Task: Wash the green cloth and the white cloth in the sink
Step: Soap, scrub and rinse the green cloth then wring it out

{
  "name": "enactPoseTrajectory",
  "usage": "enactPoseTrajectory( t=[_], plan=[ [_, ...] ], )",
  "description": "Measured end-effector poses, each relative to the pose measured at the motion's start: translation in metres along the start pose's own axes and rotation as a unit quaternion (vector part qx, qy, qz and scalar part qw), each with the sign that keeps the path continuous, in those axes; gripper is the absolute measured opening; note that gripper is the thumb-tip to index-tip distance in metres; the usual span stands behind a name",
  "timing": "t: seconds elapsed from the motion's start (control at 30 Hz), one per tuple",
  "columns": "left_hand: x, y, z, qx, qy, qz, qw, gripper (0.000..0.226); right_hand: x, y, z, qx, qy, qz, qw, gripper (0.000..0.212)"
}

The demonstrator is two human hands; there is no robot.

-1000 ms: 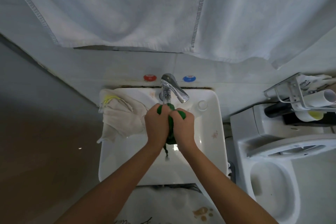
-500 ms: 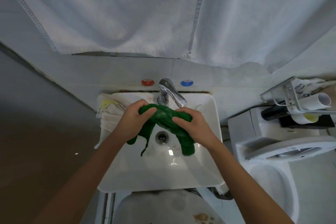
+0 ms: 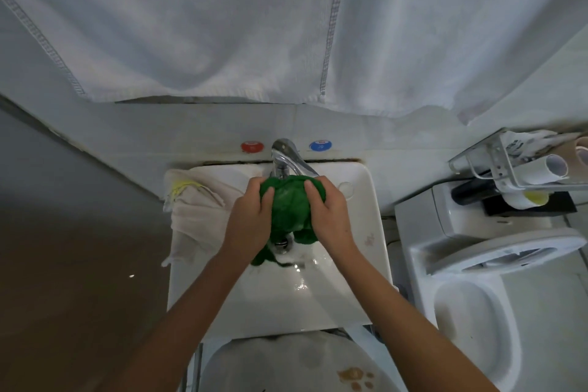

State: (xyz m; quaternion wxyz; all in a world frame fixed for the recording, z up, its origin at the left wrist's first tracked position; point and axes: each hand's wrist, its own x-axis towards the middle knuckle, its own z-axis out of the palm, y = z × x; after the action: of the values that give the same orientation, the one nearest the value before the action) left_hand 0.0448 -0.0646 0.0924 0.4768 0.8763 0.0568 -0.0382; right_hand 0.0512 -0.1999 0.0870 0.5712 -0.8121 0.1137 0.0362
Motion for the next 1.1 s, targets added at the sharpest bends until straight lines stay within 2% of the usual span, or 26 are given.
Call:
enactPoseTrajectory(
  t=[0.2,0.3,0.37,0.43,0.57,0.7,0.8,0.93,1.1],
  plan=[
    [-0.017,0.016,0.026,-0.066,0.126,-0.006,0.990,0.032,-0.023,-0.010,0.020,0.011,0.018,0.046,0.999,0.029],
    [-0.032,0.031,0.038,-0.108,0.120,-0.008,0.987,0.039,-0.021,-0.013,0.020,0.127,0.089,0.095,0.983,0.038],
    [-0.037,0.037,0.041,-0.117,0.103,0.005,0.988,0.040,-0.017,-0.013,0.018,0.164,0.106,0.116,0.974,0.040],
    [-0.032,0.037,0.036,-0.124,0.107,0.000,0.986,0.039,-0.019,-0.014,0.020,0.170,0.099,0.114,0.974,0.039],
    [-0.013,0.035,0.028,-0.191,0.100,-0.076,0.974,0.031,-0.033,-0.021,0.026,0.149,0.081,0.069,0.983,0.037],
    [-0.008,0.025,0.026,-0.243,0.133,-0.114,0.954,0.044,-0.045,-0.020,0.023,0.104,0.014,0.034,0.994,0.039],
    [-0.027,0.028,0.034,-0.219,0.143,-0.121,0.957,0.041,-0.035,-0.020,0.020,0.091,0.029,0.052,0.994,0.039],
    [-0.038,0.035,0.033,-0.186,0.156,-0.060,0.968,0.039,-0.017,-0.025,0.025,0.111,0.046,0.094,0.988,0.035],
    [0.009,0.032,0.014,-0.171,0.154,-0.115,0.966,0.043,-0.033,-0.029,0.027,0.084,-0.011,0.067,0.994,0.037]
  ],
)
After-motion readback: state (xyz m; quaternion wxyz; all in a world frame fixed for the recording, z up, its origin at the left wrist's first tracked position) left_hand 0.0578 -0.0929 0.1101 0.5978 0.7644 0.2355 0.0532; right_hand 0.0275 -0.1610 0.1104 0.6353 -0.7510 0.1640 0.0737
